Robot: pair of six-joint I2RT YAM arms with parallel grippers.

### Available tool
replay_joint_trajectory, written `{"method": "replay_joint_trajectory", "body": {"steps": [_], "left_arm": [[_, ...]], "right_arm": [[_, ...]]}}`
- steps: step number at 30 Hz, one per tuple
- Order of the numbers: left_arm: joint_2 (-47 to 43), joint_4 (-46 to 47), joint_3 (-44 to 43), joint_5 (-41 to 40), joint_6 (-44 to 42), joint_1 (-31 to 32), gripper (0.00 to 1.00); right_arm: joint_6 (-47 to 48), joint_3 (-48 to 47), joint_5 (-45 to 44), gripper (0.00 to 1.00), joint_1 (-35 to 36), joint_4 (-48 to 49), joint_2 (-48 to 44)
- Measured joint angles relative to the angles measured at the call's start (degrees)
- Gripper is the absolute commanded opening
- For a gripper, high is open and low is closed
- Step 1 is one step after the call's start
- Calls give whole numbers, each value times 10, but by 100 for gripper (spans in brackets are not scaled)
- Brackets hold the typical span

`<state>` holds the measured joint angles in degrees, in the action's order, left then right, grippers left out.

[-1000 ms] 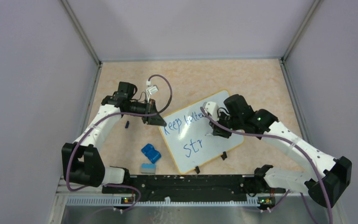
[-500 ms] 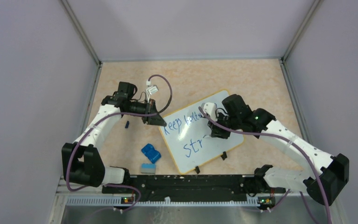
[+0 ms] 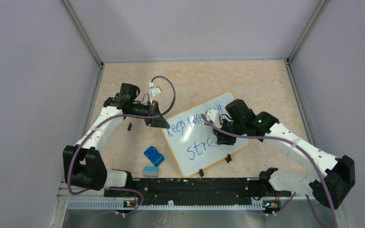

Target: Write a sentence on the whiteboard

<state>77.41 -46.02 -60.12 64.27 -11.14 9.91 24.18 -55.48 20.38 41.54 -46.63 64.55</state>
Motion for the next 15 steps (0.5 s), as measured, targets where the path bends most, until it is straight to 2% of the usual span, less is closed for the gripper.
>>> {"method": "replay_joint_trajectory", "body": {"steps": [15], "left_arm": [[0, 0, 0, 0, 0, 0, 0]], "right_arm": [[3, -7, -59, 0, -1, -38, -4]]}}
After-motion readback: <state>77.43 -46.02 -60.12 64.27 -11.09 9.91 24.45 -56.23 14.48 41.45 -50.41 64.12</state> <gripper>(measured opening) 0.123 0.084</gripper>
